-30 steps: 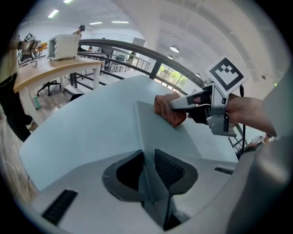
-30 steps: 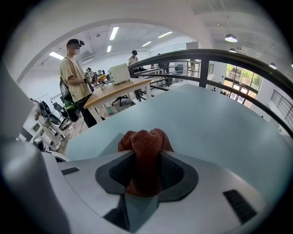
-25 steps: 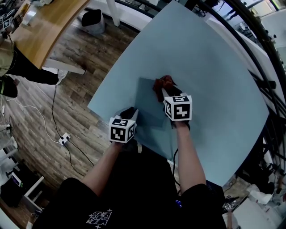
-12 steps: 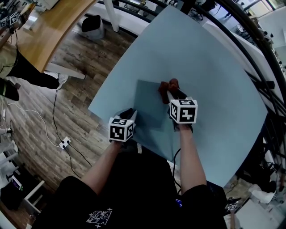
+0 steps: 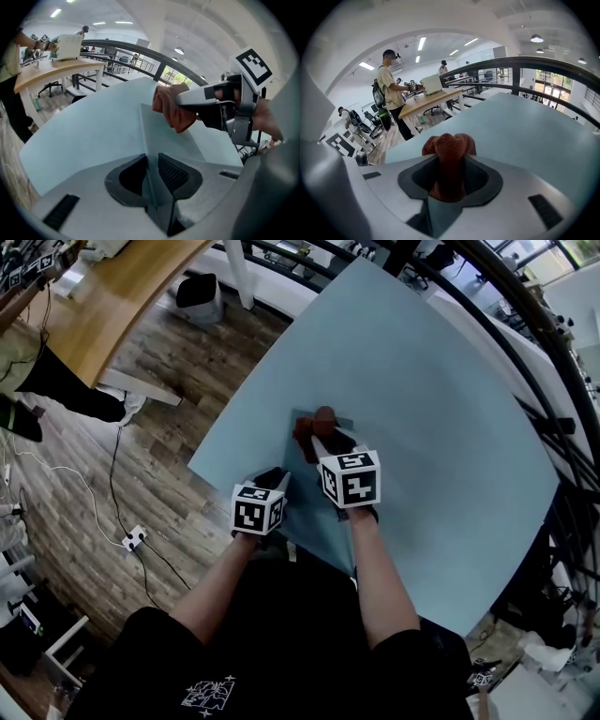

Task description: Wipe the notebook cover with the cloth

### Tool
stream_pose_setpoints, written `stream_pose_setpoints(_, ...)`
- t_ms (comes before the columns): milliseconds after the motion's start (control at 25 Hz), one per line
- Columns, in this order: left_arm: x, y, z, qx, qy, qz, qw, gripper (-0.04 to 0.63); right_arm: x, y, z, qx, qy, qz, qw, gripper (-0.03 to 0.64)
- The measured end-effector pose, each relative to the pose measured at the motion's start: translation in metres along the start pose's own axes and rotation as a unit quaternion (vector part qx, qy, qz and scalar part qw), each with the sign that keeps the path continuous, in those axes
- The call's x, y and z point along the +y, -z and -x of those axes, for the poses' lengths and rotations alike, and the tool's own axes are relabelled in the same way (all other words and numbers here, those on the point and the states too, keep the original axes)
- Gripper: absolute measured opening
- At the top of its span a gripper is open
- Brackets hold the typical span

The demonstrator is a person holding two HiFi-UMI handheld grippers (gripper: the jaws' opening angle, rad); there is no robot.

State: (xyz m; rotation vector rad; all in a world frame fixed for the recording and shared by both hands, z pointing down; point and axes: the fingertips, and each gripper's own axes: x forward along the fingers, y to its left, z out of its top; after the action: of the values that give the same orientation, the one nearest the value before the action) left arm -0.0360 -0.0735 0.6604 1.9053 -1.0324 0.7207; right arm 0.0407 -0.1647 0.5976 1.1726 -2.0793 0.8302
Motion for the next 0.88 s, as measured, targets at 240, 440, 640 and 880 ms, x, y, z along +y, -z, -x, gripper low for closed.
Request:
stream_pose_setpoints(240, -0.001, -0.001, -0.002, 0.000, 0.003, 0.000, 1.0000, 0.091, 0.037, -0.003, -0.020, 0.007, -0.032, 0.026, 0.999, 0.137)
stream_pose_setpoints(440, 0.001, -0.001, -0.002, -0.001, 0.001, -0.001, 1.0000, 0.091, 0.054, -0.001, -0.034, 0.017, -0.051, 0.038, 0.998, 0.138)
stream_pose_setpoints(640, 0.001, -0.001, -0.001, 0.000, 0.002, 0.001, 1.0000, 0.091, 0.046, 0.014, -0.040, 0.040, -0.044, 0.047, 0.997, 0.138)
stream_pose_setpoints(880, 0.002, 0.000, 0.000, -0.001, 0.000, 0.003, 1.0000, 0.091, 0.030, 0.026, -0.037, 0.053, -0.031, 0.045, 0.997, 0.138)
